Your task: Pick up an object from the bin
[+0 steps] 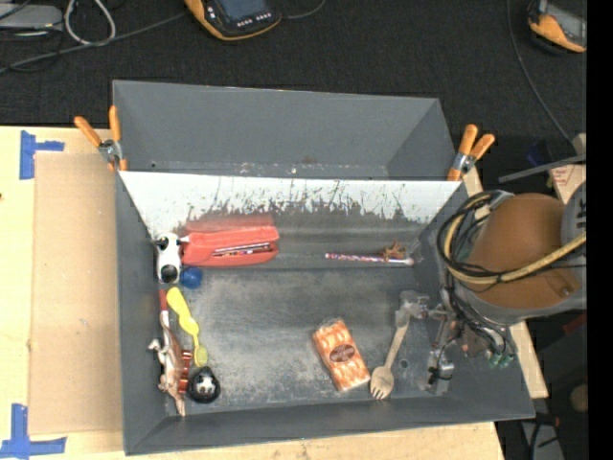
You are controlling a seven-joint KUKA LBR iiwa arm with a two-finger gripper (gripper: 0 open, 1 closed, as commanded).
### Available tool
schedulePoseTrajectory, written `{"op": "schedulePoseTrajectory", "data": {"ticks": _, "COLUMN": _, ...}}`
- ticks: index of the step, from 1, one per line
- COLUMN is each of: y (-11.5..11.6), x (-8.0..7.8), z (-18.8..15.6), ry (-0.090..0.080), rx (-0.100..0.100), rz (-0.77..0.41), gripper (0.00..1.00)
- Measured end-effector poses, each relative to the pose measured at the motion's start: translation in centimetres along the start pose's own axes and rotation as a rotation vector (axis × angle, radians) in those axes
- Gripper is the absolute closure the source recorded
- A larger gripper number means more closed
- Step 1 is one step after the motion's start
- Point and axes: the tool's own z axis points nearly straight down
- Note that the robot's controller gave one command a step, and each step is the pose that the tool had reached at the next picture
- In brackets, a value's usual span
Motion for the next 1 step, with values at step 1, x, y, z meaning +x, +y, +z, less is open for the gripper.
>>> {"op": "schedulePoseTrajectory", "data": {"ticks": 1, "y": 3.51, "x": 1.14, "z": 2.54, "ry": -0.007, "rx": 0.0, "rz": -0.225, "gripper": 0.0}}
